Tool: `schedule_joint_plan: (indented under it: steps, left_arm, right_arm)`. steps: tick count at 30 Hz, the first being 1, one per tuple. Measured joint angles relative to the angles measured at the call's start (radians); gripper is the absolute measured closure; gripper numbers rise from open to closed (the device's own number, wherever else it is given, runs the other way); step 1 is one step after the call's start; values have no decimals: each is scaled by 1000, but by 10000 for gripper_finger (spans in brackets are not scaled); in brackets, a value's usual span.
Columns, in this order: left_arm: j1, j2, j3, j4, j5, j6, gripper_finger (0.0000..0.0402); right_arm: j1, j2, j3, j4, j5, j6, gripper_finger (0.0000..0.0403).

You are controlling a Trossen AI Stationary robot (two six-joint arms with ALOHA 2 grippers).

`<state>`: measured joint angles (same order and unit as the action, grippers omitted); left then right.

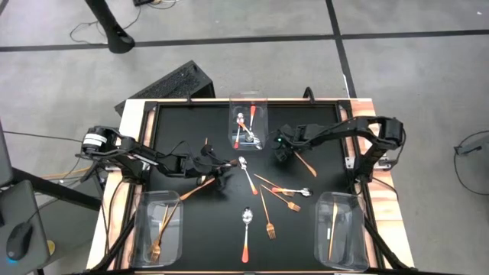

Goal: Sort silverware by color (type)
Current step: Put the gold knife into the bottom right transparent bin

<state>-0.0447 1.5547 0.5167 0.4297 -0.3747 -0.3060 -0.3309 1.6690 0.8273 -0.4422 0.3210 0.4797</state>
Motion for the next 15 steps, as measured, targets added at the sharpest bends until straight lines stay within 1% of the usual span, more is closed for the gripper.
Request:
schedule_joint_plan:
  steps: [4, 7, 11, 15]
  left_arm:
    - [0, 0, 0, -10, 8, -21, 317]
    - [0, 0, 0, -22, 8, -28, 317]
    - [0, 0, 0, -21, 8, -28, 317]
    - [1, 0, 0, -21, -1, -24, 317]
  right_arm:
    - [34, -74, -8, -40, -4, -3, 389]
    - [74, -196, -4, -56, -1, 9, 398]
    - [142, -363, -5, -114, 17, 45, 399]
    - [210, -516, -4, -136, 21, 77, 399]
